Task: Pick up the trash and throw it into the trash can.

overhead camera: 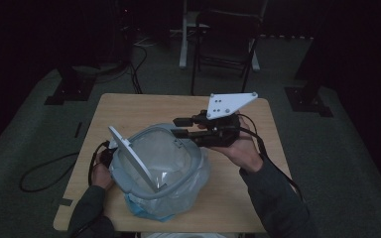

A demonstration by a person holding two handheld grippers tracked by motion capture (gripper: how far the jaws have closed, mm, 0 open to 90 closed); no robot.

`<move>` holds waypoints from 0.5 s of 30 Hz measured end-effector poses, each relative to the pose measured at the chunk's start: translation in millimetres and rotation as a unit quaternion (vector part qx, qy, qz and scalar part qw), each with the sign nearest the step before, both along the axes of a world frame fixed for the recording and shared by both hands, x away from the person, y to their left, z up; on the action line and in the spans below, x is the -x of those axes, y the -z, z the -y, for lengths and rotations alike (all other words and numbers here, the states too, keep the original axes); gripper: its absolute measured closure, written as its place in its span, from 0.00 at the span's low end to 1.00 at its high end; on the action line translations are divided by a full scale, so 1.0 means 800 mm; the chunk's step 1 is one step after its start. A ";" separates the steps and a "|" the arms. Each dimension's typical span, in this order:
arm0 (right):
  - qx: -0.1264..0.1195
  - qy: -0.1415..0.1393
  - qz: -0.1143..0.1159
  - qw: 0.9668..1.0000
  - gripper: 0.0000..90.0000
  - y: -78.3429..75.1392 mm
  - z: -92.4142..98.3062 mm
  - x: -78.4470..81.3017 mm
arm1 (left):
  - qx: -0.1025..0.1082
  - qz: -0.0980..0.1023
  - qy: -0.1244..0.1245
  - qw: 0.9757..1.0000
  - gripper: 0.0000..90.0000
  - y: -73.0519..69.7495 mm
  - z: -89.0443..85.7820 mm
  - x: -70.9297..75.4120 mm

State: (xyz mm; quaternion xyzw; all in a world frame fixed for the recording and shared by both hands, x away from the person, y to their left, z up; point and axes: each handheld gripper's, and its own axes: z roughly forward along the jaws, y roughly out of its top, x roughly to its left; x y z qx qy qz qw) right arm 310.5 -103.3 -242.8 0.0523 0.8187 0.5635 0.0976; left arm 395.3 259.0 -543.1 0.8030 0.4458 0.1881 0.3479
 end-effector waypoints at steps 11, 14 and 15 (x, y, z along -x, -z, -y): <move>-0.005 -0.001 -0.004 1.000 0.68 -0.009 -0.010 -0.004 | 0.000 0.000 0.000 1.000 0.35 0.000 0.000 0.000; -0.007 -0.005 -0.006 1.000 0.68 -0.013 -0.015 -0.007 | 0.001 0.000 0.000 1.000 0.35 0.000 0.000 0.000; -0.008 -0.007 -0.008 1.000 0.68 -0.014 -0.017 -0.009 | 0.000 0.000 0.000 1.000 0.35 0.000 0.000 0.000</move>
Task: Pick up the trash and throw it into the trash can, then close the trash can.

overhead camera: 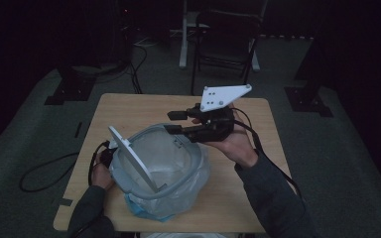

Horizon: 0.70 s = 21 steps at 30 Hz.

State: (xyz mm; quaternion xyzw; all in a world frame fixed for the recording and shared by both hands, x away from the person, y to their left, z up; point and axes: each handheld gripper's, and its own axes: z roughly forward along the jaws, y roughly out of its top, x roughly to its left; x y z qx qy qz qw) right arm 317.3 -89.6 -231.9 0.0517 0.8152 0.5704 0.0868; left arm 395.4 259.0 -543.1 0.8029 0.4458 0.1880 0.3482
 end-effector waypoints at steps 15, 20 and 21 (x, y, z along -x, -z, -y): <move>-0.006 -0.033 -0.028 0.999 0.55 -0.021 -0.043 0.000 | -0.002 0.001 0.000 1.000 0.35 0.000 0.001 0.000; 0.000 -0.042 -0.043 0.998 0.49 -0.026 -0.052 -0.005 | -0.002 0.002 0.000 1.000 0.35 0.001 0.001 0.000; -0.002 -0.040 -0.044 0.998 0.48 -0.026 -0.054 -0.005 | -0.002 0.002 0.000 1.000 0.35 0.000 0.001 0.000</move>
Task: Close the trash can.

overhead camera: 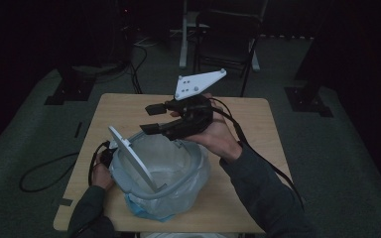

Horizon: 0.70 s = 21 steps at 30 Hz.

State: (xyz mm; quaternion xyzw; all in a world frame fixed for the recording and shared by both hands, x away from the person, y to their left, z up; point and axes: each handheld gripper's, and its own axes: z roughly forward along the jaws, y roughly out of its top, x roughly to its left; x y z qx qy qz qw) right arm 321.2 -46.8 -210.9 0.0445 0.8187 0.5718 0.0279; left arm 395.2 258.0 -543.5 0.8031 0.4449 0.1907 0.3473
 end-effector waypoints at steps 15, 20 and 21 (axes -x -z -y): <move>0.008 -0.025 -0.011 1.000 0.32 -0.004 -0.030 0.020 | -0.005 0.000 0.001 1.000 0.34 0.000 0.001 0.000; 0.009 -0.040 -0.019 0.999 0.32 0.001 -0.037 0.022 | -0.005 0.001 0.001 1.000 0.34 0.000 0.001 0.000; 0.010 -0.043 -0.024 0.999 0.32 0.001 -0.038 0.022 | -0.005 0.000 0.001 1.000 0.34 0.000 0.001 0.000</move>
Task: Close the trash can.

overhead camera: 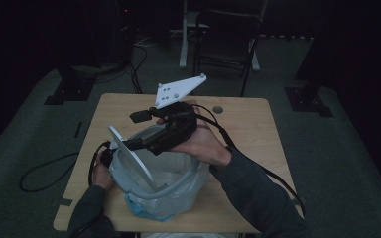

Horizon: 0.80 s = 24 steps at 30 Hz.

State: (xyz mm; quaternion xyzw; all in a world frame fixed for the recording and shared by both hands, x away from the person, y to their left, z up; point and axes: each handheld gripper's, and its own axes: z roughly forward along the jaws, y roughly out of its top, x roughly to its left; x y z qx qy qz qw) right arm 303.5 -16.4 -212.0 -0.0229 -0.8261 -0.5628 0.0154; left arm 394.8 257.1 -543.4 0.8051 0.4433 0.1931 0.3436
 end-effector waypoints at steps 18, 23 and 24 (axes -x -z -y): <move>0.017 0.023 0.011 1.000 0.37 0.004 0.007 -0.003 | 0.002 0.000 0.000 1.000 0.34 0.000 0.000 0.000; 0.008 0.040 0.004 0.999 0.37 0.009 0.022 -0.013 | 0.002 0.000 0.000 1.000 0.34 0.000 0.000 0.000; 0.009 0.049 0.009 0.999 0.39 0.010 0.026 -0.015 | 0.002 0.000 0.000 1.000 0.34 0.000 0.000 0.000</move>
